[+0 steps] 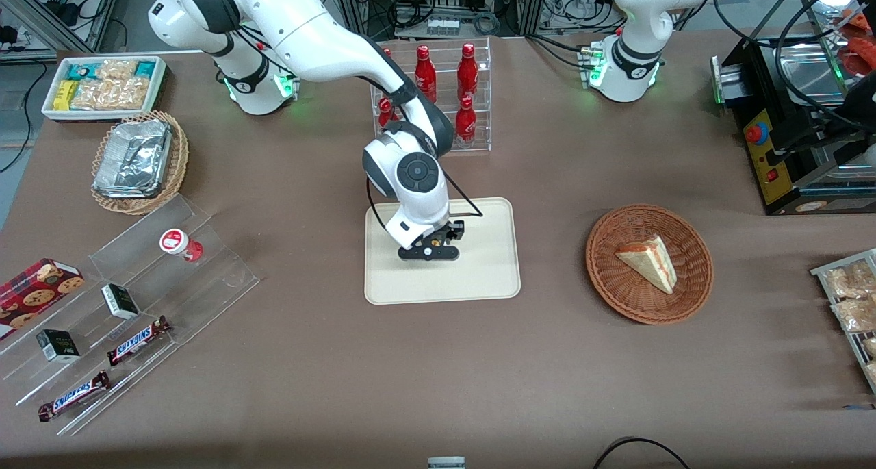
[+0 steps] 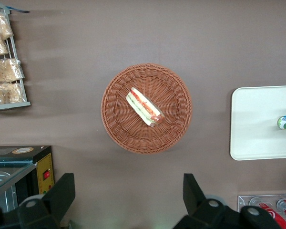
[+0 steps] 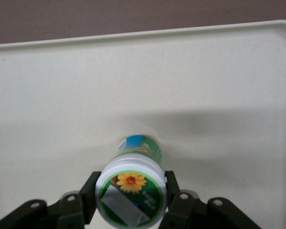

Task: Place green gum on tray
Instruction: 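Lower the gum bottle onto the tray and open the right gripper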

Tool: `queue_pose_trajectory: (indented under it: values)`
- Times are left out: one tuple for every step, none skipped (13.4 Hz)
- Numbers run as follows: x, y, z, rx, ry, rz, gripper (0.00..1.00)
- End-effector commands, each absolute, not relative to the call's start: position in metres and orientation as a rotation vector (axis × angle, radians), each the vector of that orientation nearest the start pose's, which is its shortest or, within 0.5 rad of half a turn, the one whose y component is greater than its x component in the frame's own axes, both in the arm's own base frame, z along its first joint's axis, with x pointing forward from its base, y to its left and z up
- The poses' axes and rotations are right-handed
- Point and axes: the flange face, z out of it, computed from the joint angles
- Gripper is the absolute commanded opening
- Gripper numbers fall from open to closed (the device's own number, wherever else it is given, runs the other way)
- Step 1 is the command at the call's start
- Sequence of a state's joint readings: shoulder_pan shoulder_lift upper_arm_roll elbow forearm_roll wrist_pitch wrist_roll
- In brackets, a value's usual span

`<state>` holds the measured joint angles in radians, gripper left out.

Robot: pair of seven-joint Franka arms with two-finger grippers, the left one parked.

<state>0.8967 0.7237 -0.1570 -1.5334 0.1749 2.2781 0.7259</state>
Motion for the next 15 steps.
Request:
queue_pose_trajectory:
  values:
    - [0.517,0.503,0.233,-3.069,0.105,-0.039,1.0]
    - [0.516,0.505,0.232,-3.071,0.094,-0.05,1.0]
    - [0.513,0.508,0.231,-3.064,0.078,-0.063,1.0]
    - [0.514,0.508,0.232,-3.06,0.072,-0.071,1.0]
    - [0.513,0.507,0.231,-3.063,0.066,-0.071,1.0]
    - [0.514,0.507,0.232,-3.067,0.057,-0.077,1.0]
    - [0.514,0.507,0.234,-3.074,0.04,-0.086,1.0]
    - [0.513,0.507,0.236,-3.085,0.022,-0.098,1.0]
    - [0.514,0.506,0.237,-3.095,0.0,-0.109,1.0]
    - [0.515,0.505,0.239,-3.103,-0.027,-0.119,1.0]
    - [0.515,0.504,0.243,-3.105,-0.06,-0.113,1.0]
    - [0.514,0.502,0.249,-3.117,-0.088,-0.088,1.0]
    - [0.514,0.5,0.257,-3.122,-0.091,-0.075,1.0]
    - [0.515,0.498,0.274,-3.118,-0.088,-0.071,1.0]
    - [0.515,0.494,0.288,-3.123,-0.08,-0.049,1.0]
